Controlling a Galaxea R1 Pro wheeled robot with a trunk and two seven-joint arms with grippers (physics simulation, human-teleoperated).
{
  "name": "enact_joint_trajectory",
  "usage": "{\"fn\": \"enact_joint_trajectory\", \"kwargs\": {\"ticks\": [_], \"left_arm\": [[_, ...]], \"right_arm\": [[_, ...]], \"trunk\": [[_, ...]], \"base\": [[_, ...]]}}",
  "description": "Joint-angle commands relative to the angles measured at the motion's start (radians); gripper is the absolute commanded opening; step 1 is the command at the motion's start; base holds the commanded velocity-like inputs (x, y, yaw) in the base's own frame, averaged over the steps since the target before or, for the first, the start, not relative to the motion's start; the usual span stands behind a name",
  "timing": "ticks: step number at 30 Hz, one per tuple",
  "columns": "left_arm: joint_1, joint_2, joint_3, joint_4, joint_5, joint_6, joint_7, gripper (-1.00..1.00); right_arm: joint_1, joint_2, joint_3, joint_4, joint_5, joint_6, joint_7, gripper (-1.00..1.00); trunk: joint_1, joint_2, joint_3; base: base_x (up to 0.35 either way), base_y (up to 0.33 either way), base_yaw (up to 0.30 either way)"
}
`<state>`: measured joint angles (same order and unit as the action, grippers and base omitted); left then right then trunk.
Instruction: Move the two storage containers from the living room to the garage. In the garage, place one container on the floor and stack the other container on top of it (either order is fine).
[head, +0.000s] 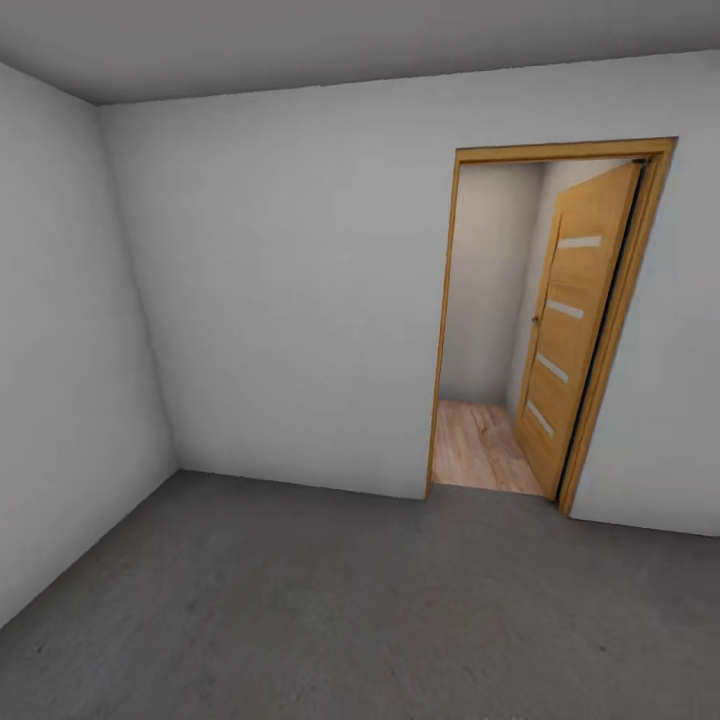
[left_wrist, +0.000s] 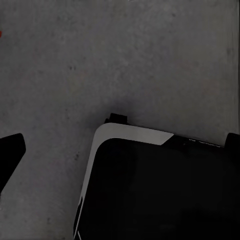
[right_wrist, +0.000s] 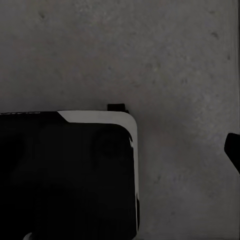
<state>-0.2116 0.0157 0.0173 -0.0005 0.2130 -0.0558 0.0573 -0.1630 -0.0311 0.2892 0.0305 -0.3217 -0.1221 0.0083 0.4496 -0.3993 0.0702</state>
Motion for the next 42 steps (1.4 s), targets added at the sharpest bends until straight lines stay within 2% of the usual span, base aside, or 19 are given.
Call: {"fn": "enact_joint_trajectory", "kwargs": {"ticks": [1,42], "left_arm": [[0.0,0.0,0.001,0.001,0.005,-0.003,0.001,1.0],[0.0,-0.003,0.001,0.001,0.003,-0.001,0.001,1.0]], "right_arm": [[-0.001,0.0,0.008,0.003,-0.008,-0.005,0.001,1.0],[-0.001,0.0,0.008,0.003,-0.008,-0.005,0.001,1.0]], "trunk": [[0.0,-0.001,0.0],[0.0,-0.001,0.0]], "base": [[0.0,0.0,-0.291],[0.0,0.0,-0.291]]}}
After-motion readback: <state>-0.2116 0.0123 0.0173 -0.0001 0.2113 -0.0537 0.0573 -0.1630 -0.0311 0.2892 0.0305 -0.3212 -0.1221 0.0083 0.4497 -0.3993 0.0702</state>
